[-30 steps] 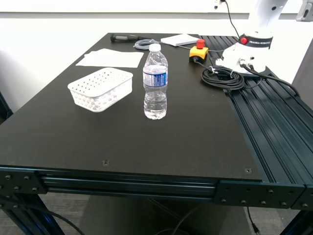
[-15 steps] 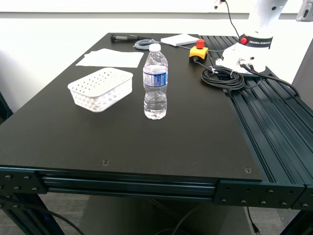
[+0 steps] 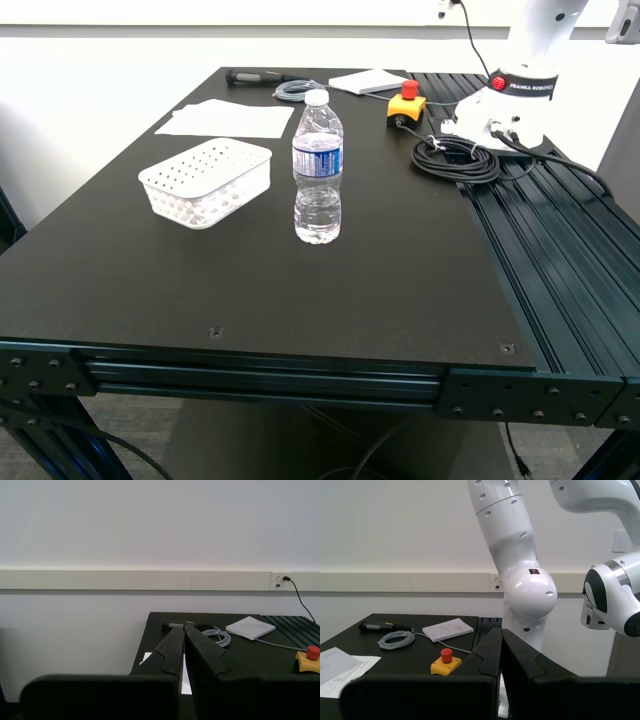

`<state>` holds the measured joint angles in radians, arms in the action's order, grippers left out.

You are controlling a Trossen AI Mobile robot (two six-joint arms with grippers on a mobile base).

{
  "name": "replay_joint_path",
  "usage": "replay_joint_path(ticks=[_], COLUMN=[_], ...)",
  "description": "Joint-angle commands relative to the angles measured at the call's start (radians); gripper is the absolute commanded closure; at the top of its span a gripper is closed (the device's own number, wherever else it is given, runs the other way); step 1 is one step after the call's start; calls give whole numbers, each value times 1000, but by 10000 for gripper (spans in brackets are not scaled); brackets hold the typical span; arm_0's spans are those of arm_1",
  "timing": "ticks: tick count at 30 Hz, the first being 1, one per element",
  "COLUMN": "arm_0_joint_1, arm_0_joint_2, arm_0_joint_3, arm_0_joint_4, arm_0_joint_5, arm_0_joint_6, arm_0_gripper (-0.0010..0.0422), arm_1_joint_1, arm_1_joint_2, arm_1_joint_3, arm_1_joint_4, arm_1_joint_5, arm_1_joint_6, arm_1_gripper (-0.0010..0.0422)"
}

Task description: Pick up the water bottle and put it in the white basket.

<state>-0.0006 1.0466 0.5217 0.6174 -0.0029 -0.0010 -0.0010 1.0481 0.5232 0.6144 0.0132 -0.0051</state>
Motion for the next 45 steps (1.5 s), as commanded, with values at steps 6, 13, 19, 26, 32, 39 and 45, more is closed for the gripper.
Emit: replay_joint_path(ticks=[6,13,19,26,32,39,45], arm_0_joint_1=[1,0,0,1,0,0,0], arm_0_joint_2=[0,0,0,0,0,0,0], arm_0_joint_3=[1,1,1,1,1,1,1], arm_0_joint_4=[3,3,2,2,2,2,2], arm_0_joint_5=[-1,0,0,-1,-1,-1,-1], arm_0_joint_6=[0,0,0,0,0,0,0], arm_0_gripper=[412,412,412,412,412,412,412], arm_1_joint_1=[-2,-3,-111,-390,-457,-458,-461], arm_1_joint_2=[1,9,106,359,516,537,568], arm_1_joint_3=[0,0,-2,31,112,151,186], arm_1_joint_4=[-87,-322,-361,-208,-193,-189,-177], arm_1_joint_5=[275,399,628,547,547,541,519], arm_1_joint_6=[-82,-89,-148,-114,-54,140,312], arm_1_gripper=[413,413,413,412,412,412,403])
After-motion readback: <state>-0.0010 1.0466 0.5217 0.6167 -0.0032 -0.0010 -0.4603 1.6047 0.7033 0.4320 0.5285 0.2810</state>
